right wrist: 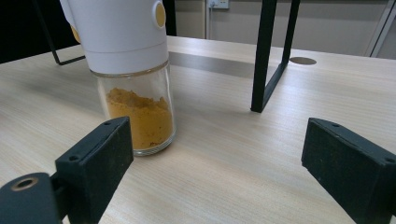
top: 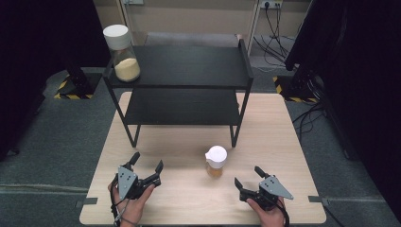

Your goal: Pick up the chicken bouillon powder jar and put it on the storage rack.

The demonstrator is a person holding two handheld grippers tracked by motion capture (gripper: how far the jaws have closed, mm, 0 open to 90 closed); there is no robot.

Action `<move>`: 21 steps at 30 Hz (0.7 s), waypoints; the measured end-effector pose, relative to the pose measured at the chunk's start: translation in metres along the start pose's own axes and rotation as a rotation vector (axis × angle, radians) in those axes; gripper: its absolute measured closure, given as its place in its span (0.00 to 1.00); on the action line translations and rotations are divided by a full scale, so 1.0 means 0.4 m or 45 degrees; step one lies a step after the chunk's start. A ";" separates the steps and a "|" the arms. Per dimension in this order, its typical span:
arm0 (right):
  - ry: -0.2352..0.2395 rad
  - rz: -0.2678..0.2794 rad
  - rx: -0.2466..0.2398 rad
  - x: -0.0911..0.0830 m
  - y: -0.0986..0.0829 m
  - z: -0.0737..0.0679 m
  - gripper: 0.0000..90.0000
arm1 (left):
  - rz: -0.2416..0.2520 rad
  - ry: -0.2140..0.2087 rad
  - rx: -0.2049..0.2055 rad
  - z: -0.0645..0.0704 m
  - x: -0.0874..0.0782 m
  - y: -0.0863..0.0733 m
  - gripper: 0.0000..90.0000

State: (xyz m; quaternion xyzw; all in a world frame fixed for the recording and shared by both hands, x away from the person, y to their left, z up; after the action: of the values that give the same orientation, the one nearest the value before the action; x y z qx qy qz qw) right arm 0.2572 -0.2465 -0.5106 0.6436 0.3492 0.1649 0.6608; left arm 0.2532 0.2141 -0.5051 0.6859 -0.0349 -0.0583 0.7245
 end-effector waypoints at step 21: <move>-0.002 0.005 -0.001 -0.001 -0.001 -0.001 0.10 | -0.085 0.007 0.017 -0.012 0.005 -0.060 0.12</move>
State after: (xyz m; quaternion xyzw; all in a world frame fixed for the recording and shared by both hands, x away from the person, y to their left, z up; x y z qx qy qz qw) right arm 0.2567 -0.2465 -0.5109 0.6442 0.3474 0.1658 0.6609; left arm 0.2551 0.2173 -0.5292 0.6916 -0.0102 -0.0802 0.7178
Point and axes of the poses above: each handheld gripper's, and its own axes: x roughly forward along the jaws, y roughly out of its top, z roughly to its right, the point moved 9 cm from there along x, roughly forward along the jaws, and after that the axes turned 12 degrees about y, right-handed, at the moved point
